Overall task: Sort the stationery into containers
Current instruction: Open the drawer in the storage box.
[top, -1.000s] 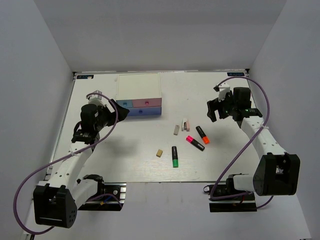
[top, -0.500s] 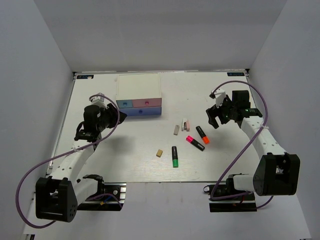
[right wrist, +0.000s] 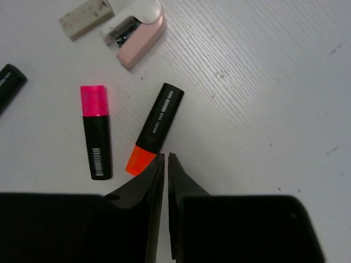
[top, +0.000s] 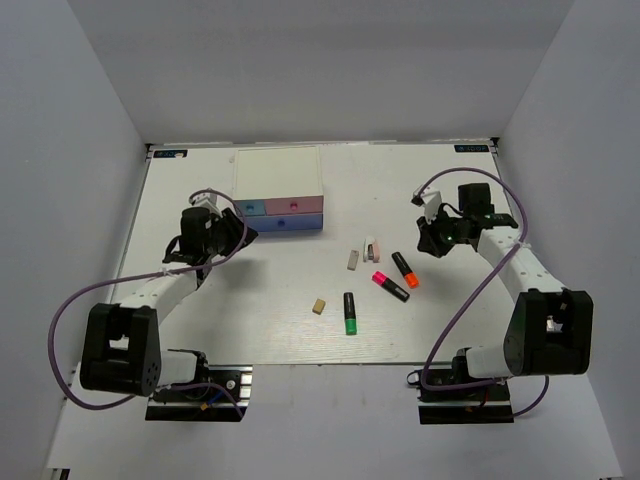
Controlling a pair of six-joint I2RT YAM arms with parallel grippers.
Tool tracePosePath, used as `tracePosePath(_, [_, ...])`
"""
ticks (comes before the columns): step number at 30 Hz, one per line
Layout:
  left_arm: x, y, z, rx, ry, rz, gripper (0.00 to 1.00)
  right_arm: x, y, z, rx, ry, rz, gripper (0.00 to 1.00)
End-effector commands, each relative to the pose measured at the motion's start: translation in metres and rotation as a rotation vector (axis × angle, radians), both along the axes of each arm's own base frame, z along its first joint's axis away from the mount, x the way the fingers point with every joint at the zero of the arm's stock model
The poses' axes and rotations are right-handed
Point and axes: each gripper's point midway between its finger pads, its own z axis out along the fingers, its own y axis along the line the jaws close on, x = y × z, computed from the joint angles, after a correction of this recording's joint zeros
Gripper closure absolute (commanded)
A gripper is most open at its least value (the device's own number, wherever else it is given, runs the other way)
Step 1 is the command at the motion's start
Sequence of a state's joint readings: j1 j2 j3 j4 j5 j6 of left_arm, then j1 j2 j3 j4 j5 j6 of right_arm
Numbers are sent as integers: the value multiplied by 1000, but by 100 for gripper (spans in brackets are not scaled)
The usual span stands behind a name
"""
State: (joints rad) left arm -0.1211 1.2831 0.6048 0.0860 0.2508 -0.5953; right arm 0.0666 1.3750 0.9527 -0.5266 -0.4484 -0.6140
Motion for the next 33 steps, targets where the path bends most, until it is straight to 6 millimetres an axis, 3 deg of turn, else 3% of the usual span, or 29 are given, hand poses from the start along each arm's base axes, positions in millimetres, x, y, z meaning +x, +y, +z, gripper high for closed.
tracePosePath(1, [27, -2, 35, -29, -130, 16, 47, -7, 25, 8, 122, -5, 121, 87])
tracePosePath(3, [31, -3, 34, -39, -135, 21, 45, -10, 30, 6, 148, 9, 143, 65])
tracePosePath(4, [34, -3, 34, -39, -134, 21, 43, -12, 34, 8, 169, 10, 159, 47])
tracePosePath(7, [40, -4, 41, -51, -159, 25, 36, -12, 38, 7, 192, 6, 175, 28])
tracePosePath(15, [53, -3, 54, -47, -192, 41, 32, -3, 39, 8, 208, 1, 164, 28])
tracePosePath(16, [52, -2, 46, -43, -168, 41, 32, -3, 41, 8, 209, -1, 169, 28])
tracePosePath(25, [62, -2, 37, -7, -162, 24, 46, -1, 42, 13, 214, -43, 207, 32])
tracePosePath(33, [71, -4, 41, 9, -196, 2, 49, -6, 45, 14, 227, -57, 240, 34])
